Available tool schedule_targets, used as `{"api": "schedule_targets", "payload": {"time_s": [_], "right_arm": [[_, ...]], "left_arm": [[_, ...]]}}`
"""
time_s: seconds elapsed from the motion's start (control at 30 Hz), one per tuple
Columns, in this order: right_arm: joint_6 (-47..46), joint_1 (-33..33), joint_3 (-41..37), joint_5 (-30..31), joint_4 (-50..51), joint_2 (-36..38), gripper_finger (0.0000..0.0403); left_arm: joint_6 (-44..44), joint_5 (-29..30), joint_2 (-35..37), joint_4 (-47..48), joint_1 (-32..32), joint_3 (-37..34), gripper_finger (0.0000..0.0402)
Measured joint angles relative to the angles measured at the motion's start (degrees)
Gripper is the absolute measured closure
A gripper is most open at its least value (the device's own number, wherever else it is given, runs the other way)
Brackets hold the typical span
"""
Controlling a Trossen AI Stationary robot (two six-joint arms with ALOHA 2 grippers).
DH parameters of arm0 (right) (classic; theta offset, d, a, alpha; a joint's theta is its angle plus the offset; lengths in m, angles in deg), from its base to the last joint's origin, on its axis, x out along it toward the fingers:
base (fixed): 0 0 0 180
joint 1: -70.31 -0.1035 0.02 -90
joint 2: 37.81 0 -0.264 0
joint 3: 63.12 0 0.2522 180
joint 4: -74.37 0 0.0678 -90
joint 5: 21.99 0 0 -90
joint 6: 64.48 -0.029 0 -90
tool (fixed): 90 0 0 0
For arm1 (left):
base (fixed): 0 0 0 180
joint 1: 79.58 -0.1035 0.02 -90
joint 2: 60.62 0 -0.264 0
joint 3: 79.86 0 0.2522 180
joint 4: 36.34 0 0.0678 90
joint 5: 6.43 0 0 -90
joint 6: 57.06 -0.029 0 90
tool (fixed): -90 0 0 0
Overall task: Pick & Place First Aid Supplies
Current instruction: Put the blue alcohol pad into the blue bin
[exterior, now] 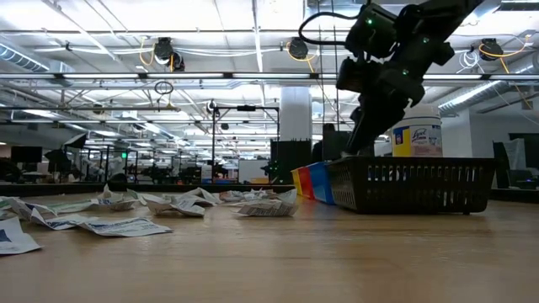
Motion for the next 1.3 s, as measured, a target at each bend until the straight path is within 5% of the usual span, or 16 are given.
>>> {"api": "schedule_targets", "payload": {"time_s": [0.37, 0.6, 0.87, 1.3], "right_arm": [[-3.4, -0.4, 0.4, 1.5, -11.3, 2.4, 0.0182], [-10.2, -1.1, 2.3, 1.1, -23.5, 7.0, 0.0174], [-12.1, -0.9, 4.4, 1.0, -25.4, 11.7, 0.0174], [-6.7, -0.3, 5.2, -3.1, -26.2, 14.4, 0.0174]], "left_arm": [[7.3, 0.8, -0.6, 4.8, 1.4, 0.0, 0.0268], [26.4, 3.0, -5.4, 19.7, 6.6, -0.1, 0.0268], [54.0, 3.0, -9.4, 34.1, 14.1, -0.1, 0.0268], [79.0, 8.6, -18.1, 35.1, 32.2, -4.8, 0.0242]]}}
